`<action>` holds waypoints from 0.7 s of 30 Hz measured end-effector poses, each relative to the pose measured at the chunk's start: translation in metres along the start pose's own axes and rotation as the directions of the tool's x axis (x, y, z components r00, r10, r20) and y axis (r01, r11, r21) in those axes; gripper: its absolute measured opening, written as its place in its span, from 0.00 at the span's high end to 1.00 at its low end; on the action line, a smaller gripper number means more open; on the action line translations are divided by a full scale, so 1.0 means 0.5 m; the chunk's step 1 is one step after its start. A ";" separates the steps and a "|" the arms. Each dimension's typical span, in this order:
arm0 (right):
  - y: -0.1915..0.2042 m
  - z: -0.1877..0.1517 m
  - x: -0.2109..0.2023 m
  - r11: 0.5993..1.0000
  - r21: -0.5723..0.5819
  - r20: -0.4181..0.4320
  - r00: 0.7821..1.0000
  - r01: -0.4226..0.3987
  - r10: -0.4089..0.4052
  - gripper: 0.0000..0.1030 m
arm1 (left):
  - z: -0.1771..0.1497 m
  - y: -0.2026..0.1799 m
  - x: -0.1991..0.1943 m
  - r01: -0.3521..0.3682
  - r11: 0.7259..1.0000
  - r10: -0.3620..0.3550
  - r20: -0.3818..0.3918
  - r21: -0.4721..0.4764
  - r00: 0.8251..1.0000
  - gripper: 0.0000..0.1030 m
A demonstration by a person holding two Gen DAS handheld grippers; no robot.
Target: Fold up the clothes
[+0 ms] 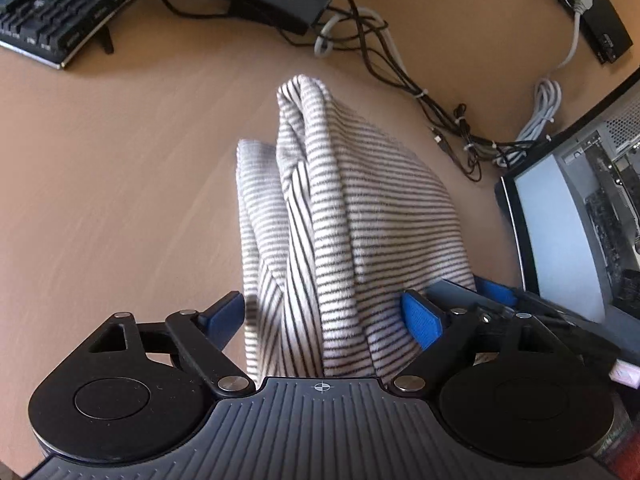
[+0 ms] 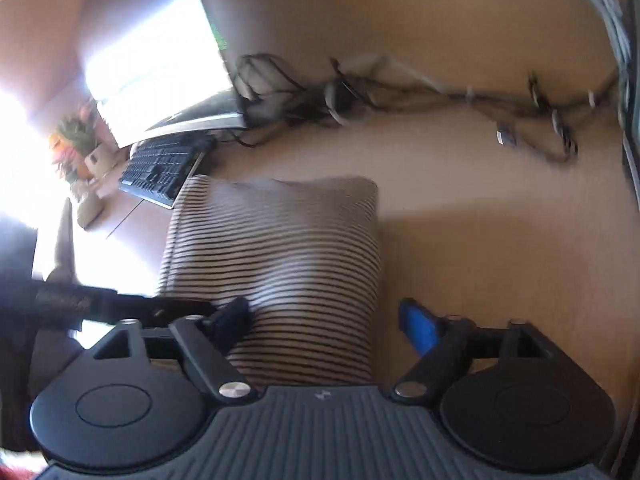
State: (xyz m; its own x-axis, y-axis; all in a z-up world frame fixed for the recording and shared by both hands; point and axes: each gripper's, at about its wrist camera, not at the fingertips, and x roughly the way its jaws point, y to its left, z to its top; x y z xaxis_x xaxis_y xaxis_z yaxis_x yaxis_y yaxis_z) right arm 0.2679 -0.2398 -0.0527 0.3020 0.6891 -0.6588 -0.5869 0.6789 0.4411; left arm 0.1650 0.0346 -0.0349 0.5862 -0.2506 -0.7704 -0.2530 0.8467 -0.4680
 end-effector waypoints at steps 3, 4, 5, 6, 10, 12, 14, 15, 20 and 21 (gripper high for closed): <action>-0.020 -0.010 0.021 0.993 0.067 -0.027 0.995 -0.092 0.094 0.17 | -0.011 0.003 -0.002 0.019 1.000 -0.019 0.016 0.017 1.000 0.20; -0.021 -0.012 0.023 0.991 0.074 -0.031 0.993 -0.114 0.117 0.19 | -0.013 0.009 -0.005 0.032 0.999 -0.033 0.019 0.009 0.999 0.22; -0.020 -0.012 0.027 0.988 0.087 -0.036 0.991 -0.129 0.133 0.22 | -0.014 0.016 -0.009 0.044 0.999 -0.044 0.022 0.001 0.999 0.24; -0.019 -0.011 0.033 0.984 0.104 -0.040 0.988 -0.142 0.147 0.24 | -0.013 0.021 -0.014 0.051 0.999 -0.051 0.025 -0.009 0.998 0.27; 0.020 -0.001 0.060 0.981 0.077 -0.053 0.982 -0.176 0.180 0.28 | -0.005 0.047 -0.043 0.041 0.999 -0.040 0.048 -0.014 0.998 0.32; 0.048 0.014 0.086 0.980 0.054 -0.066 0.978 -0.192 0.196 0.29 | 0.007 0.073 -0.060 0.024 0.999 -0.021 0.067 -0.030 0.997 0.33; 0.080 0.034 0.125 0.977 0.033 -0.082 0.973 -0.212 0.214 0.29 | 0.018 0.110 -0.078 0.002 0.999 0.003 0.091 -0.055 0.996 0.33; 0.100 0.044 0.144 0.975 0.017 -0.090 0.971 -0.221 0.222 0.29 | 0.024 0.129 -0.086 -0.008 0.998 0.015 0.102 -0.069 0.995 0.33; 0.216 0.088 0.234 0.964 -0.078 -0.119 0.963 -0.253 0.243 0.29 | 0.057 0.242 -0.120 -0.010 0.987 0.034 0.144 -0.162 0.989 0.33; 0.238 0.097 0.249 0.962 -0.098 -0.122 0.963 -0.254 0.242 0.29 | 0.066 0.262 -0.124 -0.007 0.984 0.034 0.150 -0.176 0.988 0.33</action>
State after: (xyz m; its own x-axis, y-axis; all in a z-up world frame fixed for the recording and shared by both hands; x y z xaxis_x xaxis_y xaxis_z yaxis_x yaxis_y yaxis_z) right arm 0.2718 -0.0610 -0.0526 0.0575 0.7966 -0.6017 -0.7149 0.4536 0.5322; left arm 0.1206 0.1766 -0.0343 0.6859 -0.1483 -0.7125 -0.3892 0.7526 -0.5312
